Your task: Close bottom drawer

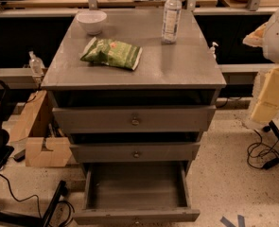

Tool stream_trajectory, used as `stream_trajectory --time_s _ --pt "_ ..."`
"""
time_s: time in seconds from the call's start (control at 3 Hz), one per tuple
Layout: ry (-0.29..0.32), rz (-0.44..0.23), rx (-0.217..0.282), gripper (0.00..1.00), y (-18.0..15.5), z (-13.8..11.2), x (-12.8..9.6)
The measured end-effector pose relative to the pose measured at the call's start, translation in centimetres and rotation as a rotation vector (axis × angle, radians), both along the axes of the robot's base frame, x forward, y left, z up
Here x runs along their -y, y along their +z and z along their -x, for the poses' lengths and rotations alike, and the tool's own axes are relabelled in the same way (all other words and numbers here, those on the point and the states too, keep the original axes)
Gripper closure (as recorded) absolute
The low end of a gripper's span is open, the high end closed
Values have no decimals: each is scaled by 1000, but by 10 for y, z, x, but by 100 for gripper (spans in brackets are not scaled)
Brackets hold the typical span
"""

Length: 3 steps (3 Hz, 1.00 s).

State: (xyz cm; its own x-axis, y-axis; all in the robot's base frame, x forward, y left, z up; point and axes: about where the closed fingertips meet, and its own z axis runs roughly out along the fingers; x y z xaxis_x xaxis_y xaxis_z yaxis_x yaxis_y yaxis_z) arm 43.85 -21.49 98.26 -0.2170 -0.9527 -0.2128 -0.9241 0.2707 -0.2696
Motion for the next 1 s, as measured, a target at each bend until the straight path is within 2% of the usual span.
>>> stream_trajectory --time_s 0.33,0.67,1.0 --pt "0 0 0 0 0 0 0" --pt "-13 -18 35 0 5 4 1" --pt "-1 -116 74 0 -33 14 -14"
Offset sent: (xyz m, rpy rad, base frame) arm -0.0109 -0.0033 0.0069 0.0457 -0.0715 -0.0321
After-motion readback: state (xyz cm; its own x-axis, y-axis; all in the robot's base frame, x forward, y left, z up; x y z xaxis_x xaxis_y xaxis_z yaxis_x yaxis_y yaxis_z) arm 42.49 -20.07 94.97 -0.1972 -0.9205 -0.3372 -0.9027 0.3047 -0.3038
